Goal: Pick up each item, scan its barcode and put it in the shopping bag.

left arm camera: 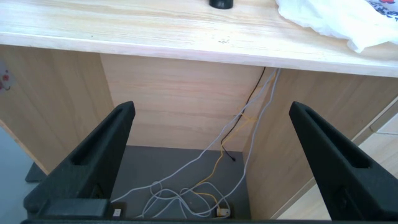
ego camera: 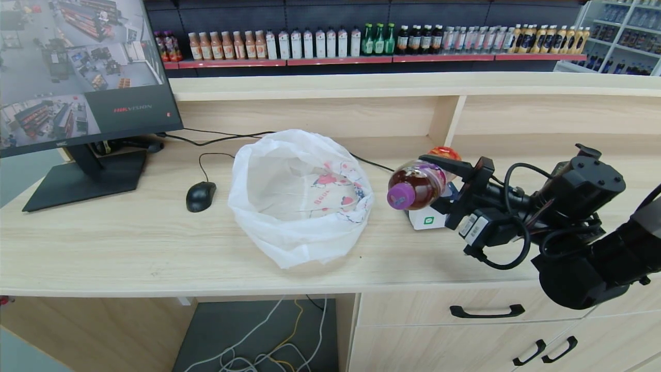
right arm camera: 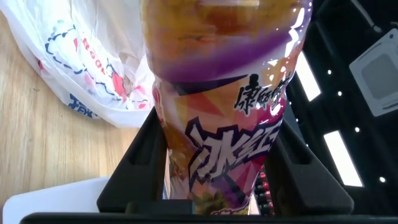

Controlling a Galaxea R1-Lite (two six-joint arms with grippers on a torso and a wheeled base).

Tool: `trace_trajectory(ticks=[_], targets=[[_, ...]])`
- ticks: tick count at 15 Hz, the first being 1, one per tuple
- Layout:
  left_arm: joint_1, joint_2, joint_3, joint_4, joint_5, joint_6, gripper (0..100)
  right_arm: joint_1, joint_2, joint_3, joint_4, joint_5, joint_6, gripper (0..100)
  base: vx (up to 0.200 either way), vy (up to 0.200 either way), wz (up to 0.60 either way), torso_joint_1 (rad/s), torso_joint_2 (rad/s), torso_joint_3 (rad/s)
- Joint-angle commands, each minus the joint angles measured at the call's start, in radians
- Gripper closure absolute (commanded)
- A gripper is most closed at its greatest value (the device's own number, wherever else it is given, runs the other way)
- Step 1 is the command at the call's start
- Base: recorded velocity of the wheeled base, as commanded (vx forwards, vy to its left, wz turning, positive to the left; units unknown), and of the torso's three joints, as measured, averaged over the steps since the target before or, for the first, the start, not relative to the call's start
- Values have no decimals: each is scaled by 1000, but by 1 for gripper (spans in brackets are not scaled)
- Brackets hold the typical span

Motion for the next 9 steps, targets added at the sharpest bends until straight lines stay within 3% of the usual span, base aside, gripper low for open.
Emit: trace_trajectory(ticks=[1, 9], targets=[[0, 0, 0, 0, 1, 0, 0, 2, -16, 0, -1, 0, 0, 100, 0, 0, 0, 0, 0, 0], [0, 0, 0, 2, 1, 0, 0, 31, -93, -14, -1, -5, 107, 100, 0, 0, 0, 0, 0, 0]])
